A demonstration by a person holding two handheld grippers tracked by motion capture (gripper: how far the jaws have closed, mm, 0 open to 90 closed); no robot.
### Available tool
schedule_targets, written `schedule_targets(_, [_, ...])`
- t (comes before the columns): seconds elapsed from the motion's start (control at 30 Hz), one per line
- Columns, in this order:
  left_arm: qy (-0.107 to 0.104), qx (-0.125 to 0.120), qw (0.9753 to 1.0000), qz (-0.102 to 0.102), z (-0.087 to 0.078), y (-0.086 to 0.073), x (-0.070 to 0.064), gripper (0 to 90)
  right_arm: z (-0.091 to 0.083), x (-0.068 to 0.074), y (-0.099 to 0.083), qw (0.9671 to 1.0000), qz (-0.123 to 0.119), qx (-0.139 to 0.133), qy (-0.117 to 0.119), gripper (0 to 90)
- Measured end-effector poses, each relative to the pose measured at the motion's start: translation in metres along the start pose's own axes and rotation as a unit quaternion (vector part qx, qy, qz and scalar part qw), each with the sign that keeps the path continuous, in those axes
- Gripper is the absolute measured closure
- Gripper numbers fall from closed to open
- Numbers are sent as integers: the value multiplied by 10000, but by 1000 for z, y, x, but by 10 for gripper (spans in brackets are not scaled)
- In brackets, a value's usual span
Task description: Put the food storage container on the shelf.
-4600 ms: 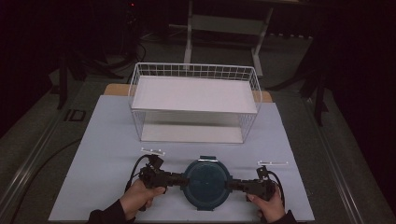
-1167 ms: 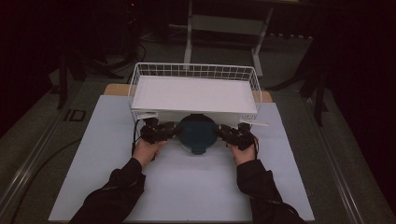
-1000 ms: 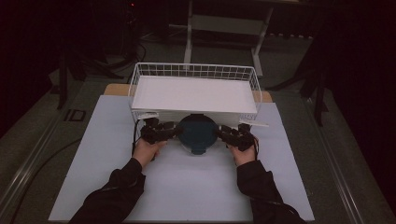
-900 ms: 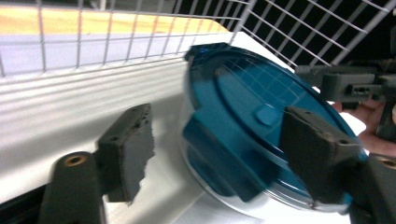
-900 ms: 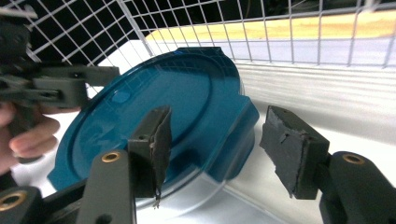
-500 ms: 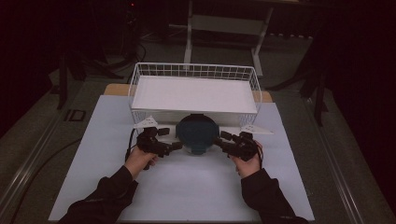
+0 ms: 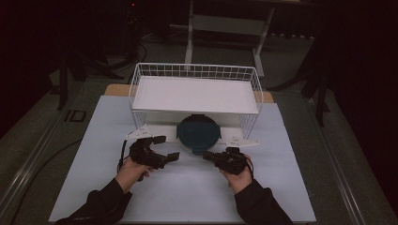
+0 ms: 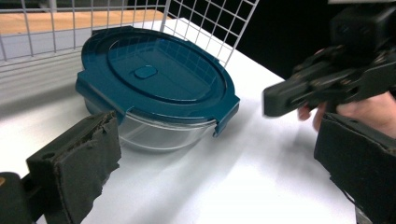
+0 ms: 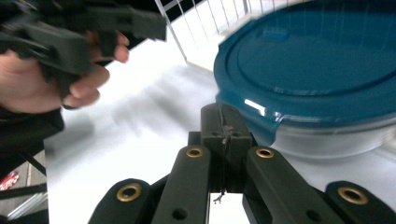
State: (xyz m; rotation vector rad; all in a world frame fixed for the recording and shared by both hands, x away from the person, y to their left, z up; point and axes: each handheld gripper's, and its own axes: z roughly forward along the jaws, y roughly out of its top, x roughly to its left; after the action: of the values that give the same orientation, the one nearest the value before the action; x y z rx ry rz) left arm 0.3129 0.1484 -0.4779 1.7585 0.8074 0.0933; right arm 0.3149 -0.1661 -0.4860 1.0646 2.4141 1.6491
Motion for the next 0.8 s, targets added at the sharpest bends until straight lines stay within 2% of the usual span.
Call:
schedule_targets(0.1, [49,24,10000,-4,-5,-10,-3,7,11,-2,-4,9997,14,241,-84,900])
schedule_targets(0.17, [20,35,10000,-33,-6,-13,-3,7,14,-4,-5,9995,58,295,-140,900])
schedule_targets(0.3, [40,0,10000,-49,-8,-17,-3,7,20,-11,-3,9992,182,326,-166,900])
schedule_targets(0.43, [41,-39,10000,-28,-9,-19,-5,7,26,-11,0,9990,85,331,-282,900])
schedule_targets(0.67, [49,-54,9999,85,-8,-21,-8,7,33,-16,6,9988,106,294,-382,900])
schedule_targets(0.8, [56,-63,9999,67,-6,-22,-8,7,37,-21,10,9985,114,277,-461,900])
